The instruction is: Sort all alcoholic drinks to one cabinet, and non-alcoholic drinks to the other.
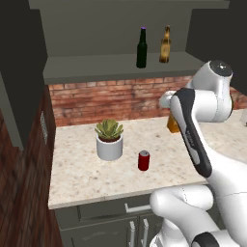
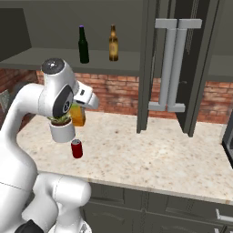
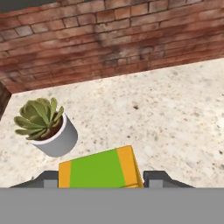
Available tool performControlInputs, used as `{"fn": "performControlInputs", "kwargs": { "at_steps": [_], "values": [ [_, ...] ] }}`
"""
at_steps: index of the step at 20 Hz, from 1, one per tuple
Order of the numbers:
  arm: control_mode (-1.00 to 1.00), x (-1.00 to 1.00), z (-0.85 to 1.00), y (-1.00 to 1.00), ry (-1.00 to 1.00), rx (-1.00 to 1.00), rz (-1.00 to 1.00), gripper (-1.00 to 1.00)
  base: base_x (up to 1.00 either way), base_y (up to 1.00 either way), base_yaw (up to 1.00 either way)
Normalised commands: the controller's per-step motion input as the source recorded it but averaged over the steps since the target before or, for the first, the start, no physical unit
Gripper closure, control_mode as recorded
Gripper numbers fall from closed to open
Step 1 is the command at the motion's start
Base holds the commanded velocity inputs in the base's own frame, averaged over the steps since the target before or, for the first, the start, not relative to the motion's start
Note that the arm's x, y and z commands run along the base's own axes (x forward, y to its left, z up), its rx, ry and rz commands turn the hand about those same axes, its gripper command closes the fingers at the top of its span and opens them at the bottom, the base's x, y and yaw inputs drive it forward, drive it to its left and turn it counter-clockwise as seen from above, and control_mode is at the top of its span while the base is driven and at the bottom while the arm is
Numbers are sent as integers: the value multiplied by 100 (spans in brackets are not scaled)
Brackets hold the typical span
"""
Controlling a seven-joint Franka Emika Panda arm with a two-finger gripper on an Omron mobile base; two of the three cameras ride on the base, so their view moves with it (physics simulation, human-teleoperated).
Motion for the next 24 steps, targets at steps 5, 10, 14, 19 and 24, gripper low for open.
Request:
{"fn": "performControlInputs", "kwargs": {
  "at_steps": [5, 10, 14, 19, 24],
  "values": [
    [-100, -21, 27, 0, -4, 0, 0, 100, 0, 0, 0],
    [-100, -5, 0, -3, 0, 0, 0, 100, 0, 0, 0],
    [-100, 0, -1, 0, 0, 0, 2, 100, 0, 0, 0],
    [100, -2, -1, 2, 1, 0, 0, 100, -4, 2, 0],
    [100, 0, 0, 0, 0, 0, 0, 100, -59, 5, 0]
  ]
}}
